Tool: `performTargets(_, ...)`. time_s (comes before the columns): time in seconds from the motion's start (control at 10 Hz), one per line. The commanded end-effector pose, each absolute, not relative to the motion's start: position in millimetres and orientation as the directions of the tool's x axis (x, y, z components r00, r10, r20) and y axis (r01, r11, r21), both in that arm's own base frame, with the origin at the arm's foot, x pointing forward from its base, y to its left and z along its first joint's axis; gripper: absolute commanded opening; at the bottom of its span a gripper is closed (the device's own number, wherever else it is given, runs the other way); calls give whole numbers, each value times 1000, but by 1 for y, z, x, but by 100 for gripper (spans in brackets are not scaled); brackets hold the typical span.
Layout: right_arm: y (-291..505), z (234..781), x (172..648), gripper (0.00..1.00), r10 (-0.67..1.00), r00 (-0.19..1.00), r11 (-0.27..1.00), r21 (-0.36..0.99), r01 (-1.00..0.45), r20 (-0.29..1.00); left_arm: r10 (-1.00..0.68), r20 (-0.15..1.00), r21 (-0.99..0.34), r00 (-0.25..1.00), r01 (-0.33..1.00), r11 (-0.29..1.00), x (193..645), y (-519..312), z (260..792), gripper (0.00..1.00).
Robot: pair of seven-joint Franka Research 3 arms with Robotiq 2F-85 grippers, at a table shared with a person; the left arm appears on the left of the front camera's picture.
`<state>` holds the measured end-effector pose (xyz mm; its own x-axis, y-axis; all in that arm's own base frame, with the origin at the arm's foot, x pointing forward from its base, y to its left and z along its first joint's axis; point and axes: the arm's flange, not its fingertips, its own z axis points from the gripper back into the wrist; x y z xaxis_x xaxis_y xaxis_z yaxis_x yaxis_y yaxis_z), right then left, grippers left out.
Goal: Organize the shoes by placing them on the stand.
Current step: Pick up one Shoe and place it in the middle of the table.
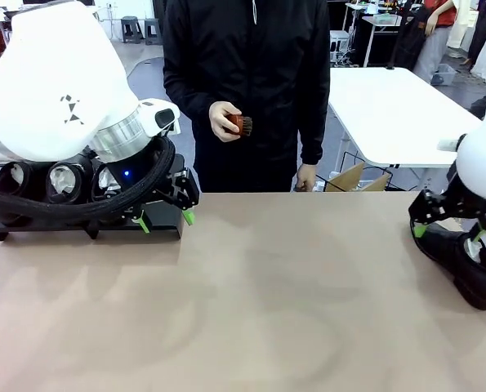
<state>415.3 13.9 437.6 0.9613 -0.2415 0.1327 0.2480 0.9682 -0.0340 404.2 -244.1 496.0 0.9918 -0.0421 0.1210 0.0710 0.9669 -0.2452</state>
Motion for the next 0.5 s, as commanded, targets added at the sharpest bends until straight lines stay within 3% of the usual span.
performTargets(0.0, 1, 433, 441, 100, -219, 975, 974, -48, 221, 46, -29, 119, -225, 992, 55, 973, 405, -243, 500, 83)
performTargets(0.1, 0, 433, 450, 100, -310, 950, 949, -52, 311, 26, -29, 119, -225, 992, 55, 973, 405, -243, 500, 83)
performTargets(0.2, 1, 430, 428, 100, -248, 964, 966, -46, 253, 92, -29, 119, -225, 992, 55, 973, 405, -243, 500, 83)
performTargets(0.4, 1, 430, 428, 100, -248, 964, 966, -46, 253, 92, -29, 119, -225, 992, 55, 973, 405, -243, 500, 83)
